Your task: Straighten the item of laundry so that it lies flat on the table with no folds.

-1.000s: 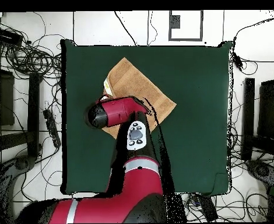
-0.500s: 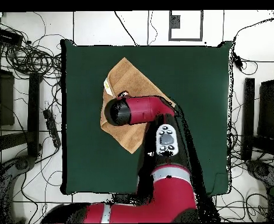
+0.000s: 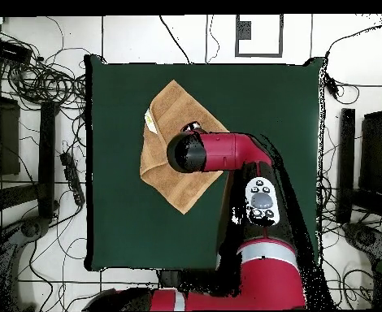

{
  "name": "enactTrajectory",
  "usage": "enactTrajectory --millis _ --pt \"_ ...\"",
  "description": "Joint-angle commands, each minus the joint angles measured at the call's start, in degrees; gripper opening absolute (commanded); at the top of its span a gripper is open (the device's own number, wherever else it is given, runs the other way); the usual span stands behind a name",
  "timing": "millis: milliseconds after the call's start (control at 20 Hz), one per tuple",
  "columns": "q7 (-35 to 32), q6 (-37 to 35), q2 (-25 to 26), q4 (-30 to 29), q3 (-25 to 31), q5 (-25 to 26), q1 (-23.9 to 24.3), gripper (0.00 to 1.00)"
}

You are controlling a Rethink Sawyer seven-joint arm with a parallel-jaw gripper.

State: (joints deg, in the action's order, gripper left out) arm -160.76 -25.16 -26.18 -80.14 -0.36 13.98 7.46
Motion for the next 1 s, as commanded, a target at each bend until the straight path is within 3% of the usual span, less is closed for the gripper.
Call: enactTrajectory --millis 50,450,1000 --pt "1.9 -3.9 2.6 -6.8 7.2 -1.5 -2.1 1.0" --pt "0.9 -3.3 2.7 -6.7 7.6 -2.2 -2.5 1.0" --pt "-3.7 -2.5 5.6 -3.0 3.8 -2.6 -6.9 1.0"
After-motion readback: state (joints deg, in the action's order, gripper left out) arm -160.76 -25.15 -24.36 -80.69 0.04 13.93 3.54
